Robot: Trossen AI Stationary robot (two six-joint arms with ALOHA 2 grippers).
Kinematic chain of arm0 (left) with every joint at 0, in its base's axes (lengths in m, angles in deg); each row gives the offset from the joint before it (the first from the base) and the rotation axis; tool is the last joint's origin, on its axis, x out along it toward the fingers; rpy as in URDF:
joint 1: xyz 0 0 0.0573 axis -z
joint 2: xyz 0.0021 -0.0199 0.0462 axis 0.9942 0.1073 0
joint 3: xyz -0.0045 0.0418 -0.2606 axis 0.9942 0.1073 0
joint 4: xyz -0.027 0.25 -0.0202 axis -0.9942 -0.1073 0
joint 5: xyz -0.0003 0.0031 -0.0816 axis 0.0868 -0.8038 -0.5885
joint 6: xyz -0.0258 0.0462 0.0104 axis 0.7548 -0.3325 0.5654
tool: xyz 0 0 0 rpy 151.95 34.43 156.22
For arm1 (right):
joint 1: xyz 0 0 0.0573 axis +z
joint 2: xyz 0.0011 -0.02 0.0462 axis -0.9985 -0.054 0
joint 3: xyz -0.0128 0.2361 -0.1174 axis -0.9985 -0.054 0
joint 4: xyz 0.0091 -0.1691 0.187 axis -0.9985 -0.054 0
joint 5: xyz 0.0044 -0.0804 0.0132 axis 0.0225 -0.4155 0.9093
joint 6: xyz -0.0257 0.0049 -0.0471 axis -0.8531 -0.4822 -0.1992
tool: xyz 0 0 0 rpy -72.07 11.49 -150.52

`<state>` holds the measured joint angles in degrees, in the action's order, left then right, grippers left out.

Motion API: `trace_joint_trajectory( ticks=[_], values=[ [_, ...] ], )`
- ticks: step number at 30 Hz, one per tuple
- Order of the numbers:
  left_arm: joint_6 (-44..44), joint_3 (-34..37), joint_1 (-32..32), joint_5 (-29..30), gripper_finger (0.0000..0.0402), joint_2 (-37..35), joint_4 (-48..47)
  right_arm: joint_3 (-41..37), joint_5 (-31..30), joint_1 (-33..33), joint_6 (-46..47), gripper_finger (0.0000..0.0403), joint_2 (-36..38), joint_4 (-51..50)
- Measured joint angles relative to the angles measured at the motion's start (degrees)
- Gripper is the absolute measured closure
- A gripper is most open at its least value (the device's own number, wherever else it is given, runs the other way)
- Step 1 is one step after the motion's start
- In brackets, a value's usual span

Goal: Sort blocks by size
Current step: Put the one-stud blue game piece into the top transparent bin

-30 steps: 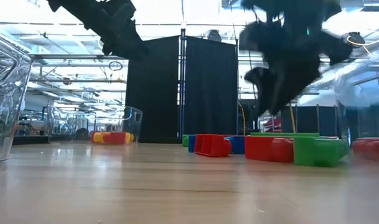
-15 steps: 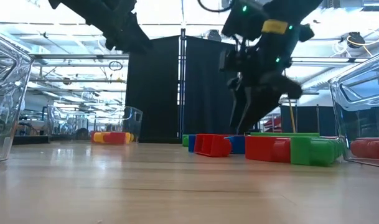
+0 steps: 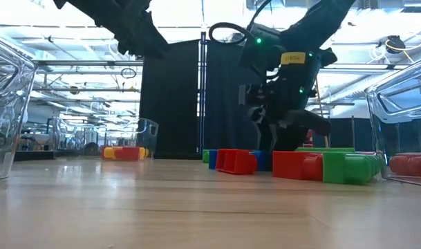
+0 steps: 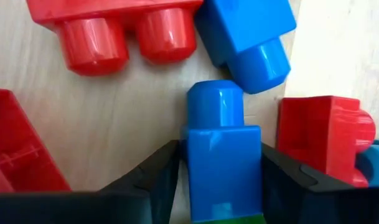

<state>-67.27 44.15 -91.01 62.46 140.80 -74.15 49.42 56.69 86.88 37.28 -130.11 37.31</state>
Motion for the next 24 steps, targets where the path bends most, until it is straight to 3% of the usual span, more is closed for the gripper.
trace_joint_trajectory(
  ticks=[6, 13, 18, 24],
  values=[
    [-0.17, 1.33, 1.85, -0.01, 0.0146, 0.02, 0.74, -0.16, 0.29, 0.03, 0.04, 0.0288, 0.91, -0.01],
    [-6.76, 7.75, 6.06, 0.0, 0.0146, 0.07, 11.85, -0.09, 1.03, 0.05, 0.26, 0.0288, 2.78, -0.26],
    [-12.79, 11.07, 9.07, -0.33, 0.0146, 0.07, 16.38, -0.09, 8.13, -0.8, 1.04, 0.0274, 5.71, 0.54],
    [-20.29, 13.38, 10.9, -8.6, 0.0146, 1.05, 20.25, -0.08, 18.12, -3.34, 4.27, 0.0286, 8.66, 5.35]
  ],
)
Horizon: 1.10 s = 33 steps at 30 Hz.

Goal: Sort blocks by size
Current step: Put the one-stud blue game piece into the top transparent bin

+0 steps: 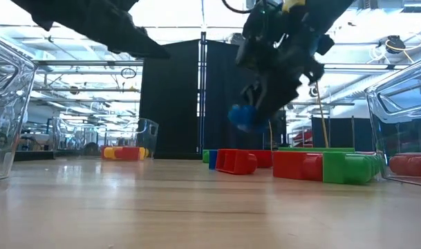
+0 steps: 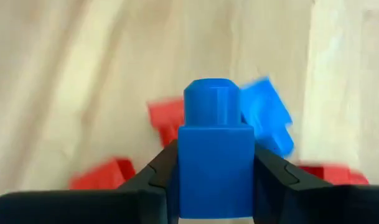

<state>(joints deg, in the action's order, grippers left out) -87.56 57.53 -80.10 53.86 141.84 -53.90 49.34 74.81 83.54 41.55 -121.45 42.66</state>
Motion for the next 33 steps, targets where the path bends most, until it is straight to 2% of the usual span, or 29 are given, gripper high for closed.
trace_joint_trajectory(
  ticks=[5, 17, 24, 27, 33],
  values=[
    [-7.78, 0.19, 2.08, -2.43, 0.0146, 4.15, 5.07, 0.01, 6.43, -1.51, 3.42, 0.028, 0.05, 4.81],
    [-18.33, 0.19, 3.16, -2.34, 0.0146, 14.57, 15.84, 0.03, 8.1, -1.57, 5.42, 0.0281, 0.05, 5.97],
    [-18.94, 0.15, 3.16, -2.39, 0.0146, 17.29, 18.86, 0.03, 11.98, -1.59, 7.67, 0.0281, 0.05, 12.34],
    [-22.42, 0.13, 3.24, -2.39, 0.0146, 17.66, 18.72, 0.03, 13.69, -1.59, 8.44, 0.028, 0.05, 15.26],
    [-24.91, 0.13, 3.95, -2.46, 0.0146, 17.66, 19.9, 0.03, 13.98, -1.59, 8.49, 0.028, 0.05, 17.73]
  ],
)
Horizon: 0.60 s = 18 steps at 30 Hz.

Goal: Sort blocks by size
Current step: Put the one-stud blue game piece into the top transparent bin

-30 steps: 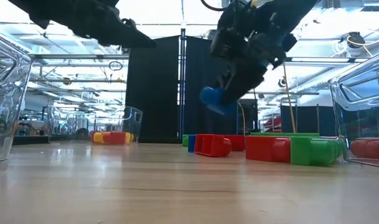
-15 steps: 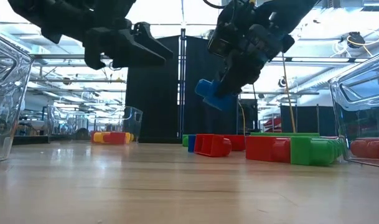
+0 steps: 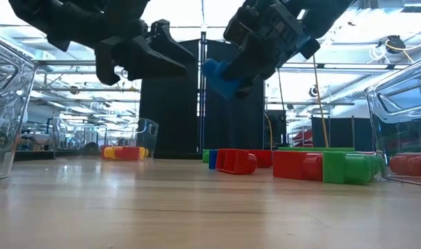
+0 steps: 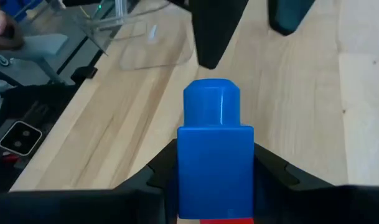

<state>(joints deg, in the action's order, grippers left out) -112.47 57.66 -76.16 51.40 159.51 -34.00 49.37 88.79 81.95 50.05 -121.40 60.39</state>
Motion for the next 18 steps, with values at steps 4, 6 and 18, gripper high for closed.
trace_joint_trajectory(
  ticks=[4, 6, 18],
  values=[
    [0.0, -0.02, -0.04, 0.0, 0.0146, 0.0, 0.14, 0.0, -0.02, 0.0, 0.96, 0.028, -0.02, 1.42],
    [0.0, -0.02, -0.04, 0.0, 0.0146, 0.0, 0.65, 0.0, -0.02, 0.0, 1.09, 0.028, -0.02, 1.99],
    [-2.56, -0.07, -0.04, -0.11, 0.0146, 0.38, 3.6, -0.02, 3.0, -2.36, 5.52, 0.028, -2.84, 7.81]
  ],
)
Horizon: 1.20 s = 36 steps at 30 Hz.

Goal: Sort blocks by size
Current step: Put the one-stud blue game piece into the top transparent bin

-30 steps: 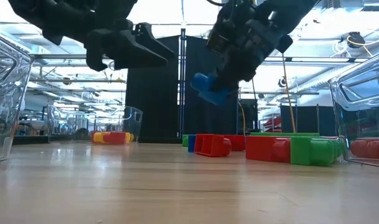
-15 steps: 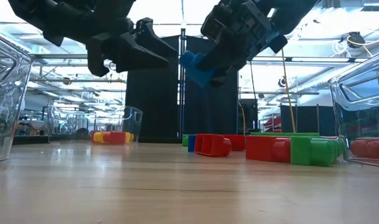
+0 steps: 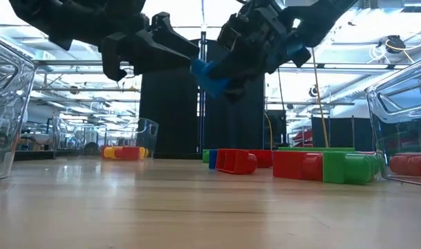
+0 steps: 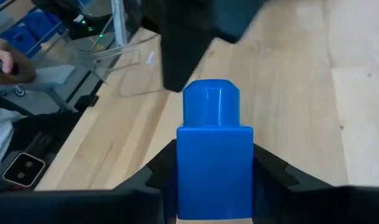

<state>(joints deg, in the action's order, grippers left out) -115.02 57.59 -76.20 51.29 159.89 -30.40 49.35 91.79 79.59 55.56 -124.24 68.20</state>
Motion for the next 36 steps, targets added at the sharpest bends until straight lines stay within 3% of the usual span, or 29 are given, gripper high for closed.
trace_joint_trajectory(
  ticks=[15, 31, 36],
  values=[
    [-1.45, -4.27, -0.2, 0.35, 0.0146, 9.14, -0.19, 0.0, 2.95, -1.12, -0.02, 0.028, -3.01, 0.25],
    [-1.38, -5.38, -0.92, 0.56, 0.0147, 12.49, -0.11, 0.0, 4.68, -1.11, -1.98, 0.028, -3.26, 0.62],
    [2.54, -5.83, -0.93, 0.67, 0.0171, 12.49, -0.18, 0.0, 4.66, -1.11, -2.29, 0.028, -3.26, 0.6]
  ],
)
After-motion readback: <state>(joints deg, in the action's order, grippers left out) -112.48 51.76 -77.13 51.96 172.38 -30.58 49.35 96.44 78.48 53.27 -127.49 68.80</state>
